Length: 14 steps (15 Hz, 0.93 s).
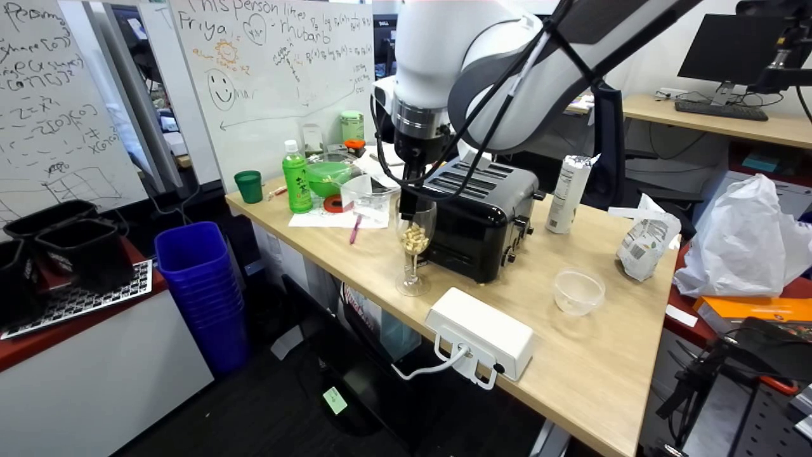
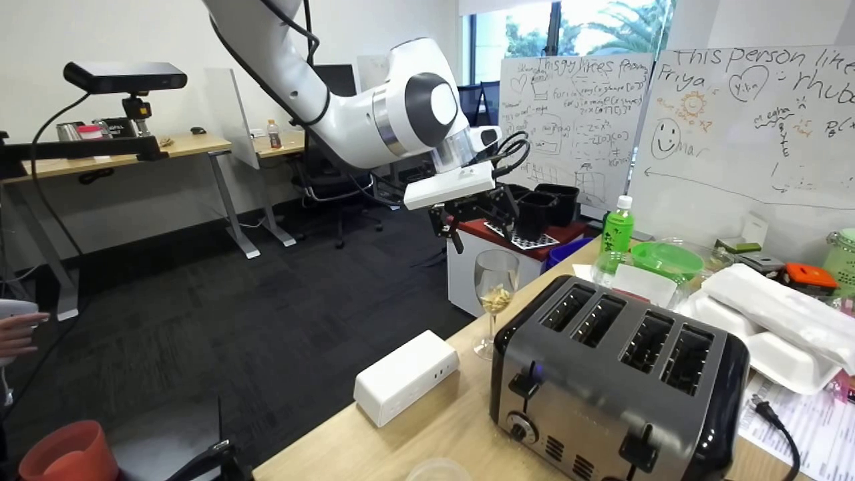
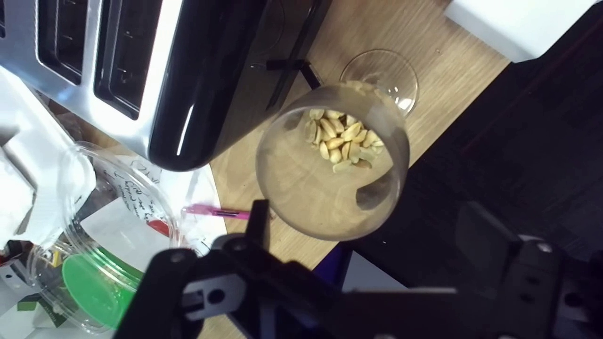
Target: Move the glass to the right
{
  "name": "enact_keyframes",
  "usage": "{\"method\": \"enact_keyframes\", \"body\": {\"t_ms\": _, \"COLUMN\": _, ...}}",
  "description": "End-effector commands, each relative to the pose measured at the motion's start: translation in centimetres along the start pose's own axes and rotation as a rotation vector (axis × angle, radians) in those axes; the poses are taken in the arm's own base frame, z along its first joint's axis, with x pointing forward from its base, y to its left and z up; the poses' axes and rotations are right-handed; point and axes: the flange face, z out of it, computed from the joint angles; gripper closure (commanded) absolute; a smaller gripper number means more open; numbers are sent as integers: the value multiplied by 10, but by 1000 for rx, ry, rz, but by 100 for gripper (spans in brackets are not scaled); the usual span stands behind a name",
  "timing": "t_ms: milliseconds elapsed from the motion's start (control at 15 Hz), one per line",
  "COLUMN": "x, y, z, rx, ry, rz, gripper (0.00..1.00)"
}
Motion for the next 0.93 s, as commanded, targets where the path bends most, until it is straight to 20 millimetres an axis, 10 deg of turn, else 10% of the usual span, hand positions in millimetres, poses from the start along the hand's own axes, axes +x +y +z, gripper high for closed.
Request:
{"method": "enact_keyframes", "body": {"t_ms": 0, "x": 1, "y": -2, "z": 12, "rx": 4, "ry": -12, "rz": 5, "gripper": 0}}
{"method": "enact_keyframes", "body": {"t_ms": 533, "x": -3, "y": -9, "z": 39, "rx": 50, "ry": -36, "rz": 18, "gripper": 2}}
{"method": "enact_keyframes", "body": {"t_ms": 600, "x": -3, "y": -10, "z": 40, "rx": 54, "ry": -33, "rz": 17, "gripper": 23}}
{"method": "enact_keyframes", "body": {"t_ms": 867, "x": -3, "y": -12, "z": 43, "rx": 77, "ry": -33, "rz": 37, "gripper": 42}}
